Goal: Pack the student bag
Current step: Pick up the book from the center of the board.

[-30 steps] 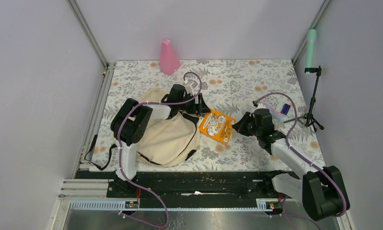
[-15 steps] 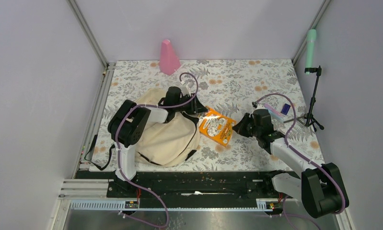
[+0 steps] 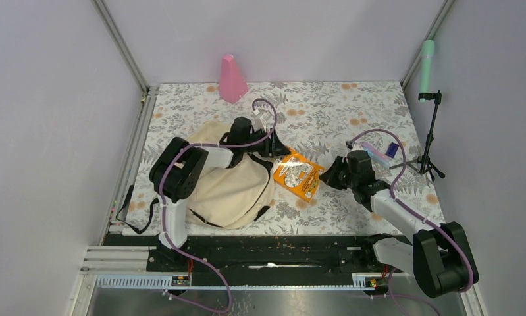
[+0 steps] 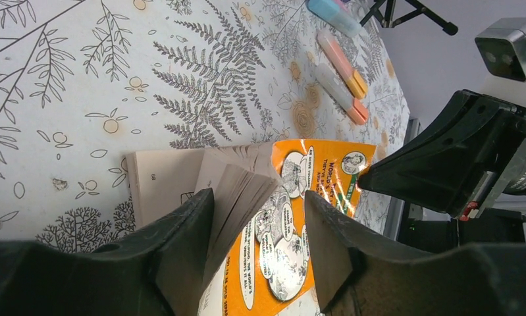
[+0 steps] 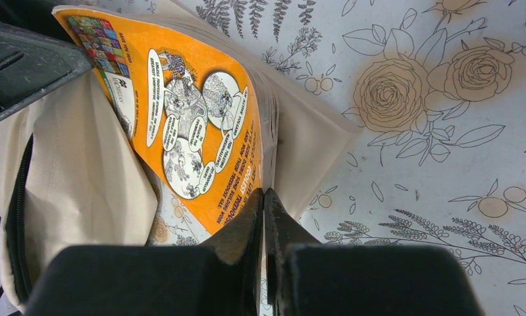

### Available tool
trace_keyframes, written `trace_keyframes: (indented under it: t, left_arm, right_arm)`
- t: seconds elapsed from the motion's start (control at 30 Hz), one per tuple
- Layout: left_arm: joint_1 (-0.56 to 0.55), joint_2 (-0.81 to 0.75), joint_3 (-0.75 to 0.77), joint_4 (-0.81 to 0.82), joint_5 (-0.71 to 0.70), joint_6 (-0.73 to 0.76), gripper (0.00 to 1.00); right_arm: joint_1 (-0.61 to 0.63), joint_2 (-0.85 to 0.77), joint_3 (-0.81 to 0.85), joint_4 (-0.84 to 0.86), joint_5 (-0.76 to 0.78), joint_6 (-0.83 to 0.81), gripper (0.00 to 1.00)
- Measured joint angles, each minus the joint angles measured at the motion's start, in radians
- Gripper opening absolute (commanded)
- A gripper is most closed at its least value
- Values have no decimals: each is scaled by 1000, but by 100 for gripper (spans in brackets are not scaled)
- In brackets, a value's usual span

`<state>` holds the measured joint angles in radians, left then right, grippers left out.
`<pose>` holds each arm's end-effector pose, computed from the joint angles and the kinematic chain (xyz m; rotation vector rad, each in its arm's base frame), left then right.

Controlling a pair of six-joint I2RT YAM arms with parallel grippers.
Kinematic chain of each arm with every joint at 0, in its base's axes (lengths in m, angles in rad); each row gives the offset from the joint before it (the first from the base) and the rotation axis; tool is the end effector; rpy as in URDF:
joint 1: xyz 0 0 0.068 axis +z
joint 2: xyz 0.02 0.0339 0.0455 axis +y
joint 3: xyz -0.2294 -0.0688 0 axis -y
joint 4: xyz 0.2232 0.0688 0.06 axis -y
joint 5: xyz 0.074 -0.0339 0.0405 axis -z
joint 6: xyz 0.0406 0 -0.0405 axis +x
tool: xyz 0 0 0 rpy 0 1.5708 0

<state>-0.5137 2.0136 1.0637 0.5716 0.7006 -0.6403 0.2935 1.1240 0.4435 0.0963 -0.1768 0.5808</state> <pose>0.3308 -0.2167 0.1353 0.3825 2.1048 -1.4045 0.2154 0.0726 0.1637 0.2136 2.2175 0.6852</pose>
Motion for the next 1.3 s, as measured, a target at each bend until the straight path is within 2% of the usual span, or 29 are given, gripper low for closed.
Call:
trace_keyframes:
  t: [0.27, 0.3, 0.37, 0.4, 0.57, 0.63, 0.8, 1.0, 1.03, 1.07, 1.13, 1.3]
  left_arm:
    - [-16, 5, 56, -133, -41, 129, 2]
    - [-17, 4, 56, -138, -49, 135, 0]
    - [-19, -1, 55, -153, -61, 154, 0]
    - [-21, -9, 53, -162, -63, 159, 0]
    - [-54, -110, 45, -199, -68, 172, 0]
    - [-77, -169, 45, -208, -57, 175, 0]
    - [-135, -320, 95, -282, -47, 209, 0]
    - [-153, -463, 191, -423, -103, 202, 0]
    - [-153, -498, 191, -447, -129, 193, 0]
    - [-153, -532, 191, -467, -155, 183, 0]
    - [-153, -592, 180, -485, -212, 162, 0]
    - [-151, -777, 52, -489, -410, 89, 0]
  right_arm:
    - [0, 10, 0, -5, 3, 0, 0]
    - [0, 8, 0, -8, 5, 0, 0]
    - [0, -5, 0, -21, 16, 0, 0]
    - [0, -18, 0, -35, 25, 0, 5]
    - [0, -124, 20, -141, 75, -19, 63]
    - [0, -177, 42, -181, 98, -29, 73]
    - [0, -334, 137, -308, 168, -85, 82]
    - [0, -520, 273, -396, 197, -156, 87]
    - [0, -541, 290, -402, 193, -165, 87]
    - [0, -563, 302, -404, 189, -169, 95]
    - [0, -585, 312, -404, 179, -163, 100]
    - [0, -602, 240, -332, 107, -42, 100]
